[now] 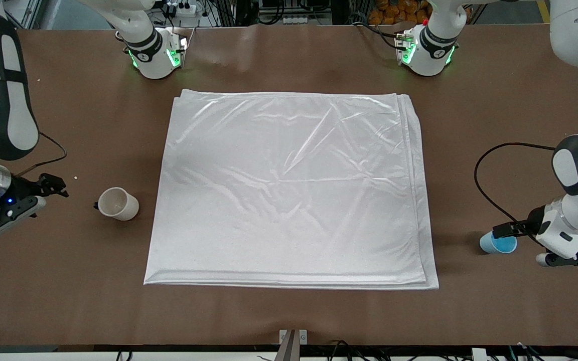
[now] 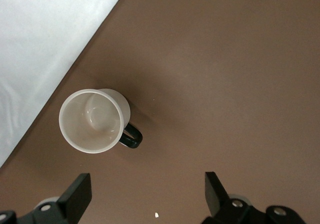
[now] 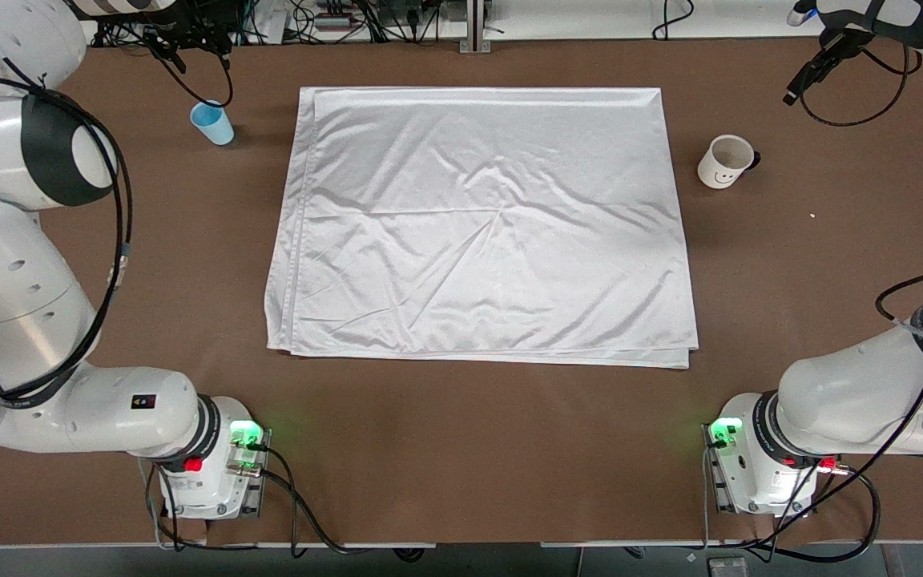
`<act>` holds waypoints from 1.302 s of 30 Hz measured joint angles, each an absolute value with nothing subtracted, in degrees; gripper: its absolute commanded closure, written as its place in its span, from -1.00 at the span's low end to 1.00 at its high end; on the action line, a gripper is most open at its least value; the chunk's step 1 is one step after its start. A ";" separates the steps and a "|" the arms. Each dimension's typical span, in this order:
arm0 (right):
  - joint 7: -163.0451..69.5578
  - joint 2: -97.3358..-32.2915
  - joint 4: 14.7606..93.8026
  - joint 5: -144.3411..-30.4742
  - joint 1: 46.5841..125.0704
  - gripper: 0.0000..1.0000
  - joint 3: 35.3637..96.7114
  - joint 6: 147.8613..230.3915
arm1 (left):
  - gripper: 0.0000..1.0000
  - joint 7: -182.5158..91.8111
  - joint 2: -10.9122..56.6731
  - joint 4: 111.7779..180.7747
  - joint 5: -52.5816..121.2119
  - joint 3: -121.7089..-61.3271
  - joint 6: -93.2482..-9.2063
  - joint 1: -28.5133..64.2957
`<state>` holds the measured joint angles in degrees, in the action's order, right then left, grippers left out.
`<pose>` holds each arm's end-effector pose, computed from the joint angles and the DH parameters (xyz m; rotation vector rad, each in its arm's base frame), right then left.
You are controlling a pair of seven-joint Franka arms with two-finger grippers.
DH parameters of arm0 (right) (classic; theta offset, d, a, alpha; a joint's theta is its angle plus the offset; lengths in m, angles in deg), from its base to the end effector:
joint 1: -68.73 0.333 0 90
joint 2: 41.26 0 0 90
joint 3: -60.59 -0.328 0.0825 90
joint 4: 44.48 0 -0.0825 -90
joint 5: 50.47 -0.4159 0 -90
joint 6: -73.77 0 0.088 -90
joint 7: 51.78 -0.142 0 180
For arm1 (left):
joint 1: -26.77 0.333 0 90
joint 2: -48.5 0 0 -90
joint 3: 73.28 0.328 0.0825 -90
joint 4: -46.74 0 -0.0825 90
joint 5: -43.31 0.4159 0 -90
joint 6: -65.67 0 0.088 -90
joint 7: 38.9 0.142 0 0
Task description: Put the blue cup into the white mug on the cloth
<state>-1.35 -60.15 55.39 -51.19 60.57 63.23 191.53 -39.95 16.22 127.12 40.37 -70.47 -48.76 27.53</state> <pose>0.6626 -0.1234 0.3455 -2.9523 -1.0578 0.0261 0.7520 0.0362 0.3433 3.1175 0.1453 0.0500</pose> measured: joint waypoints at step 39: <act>41.15 -65.18 62.79 -51.19 60.44 -1.00 63.25 204.47 | -1.00 -37.34 7.34 127.07 36.67 -70.70 -55.60 29.79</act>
<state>41.15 -65.18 62.79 -51.19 60.44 63.25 204.47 -37.34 7.34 127.07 36.67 -70.70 -55.60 29.79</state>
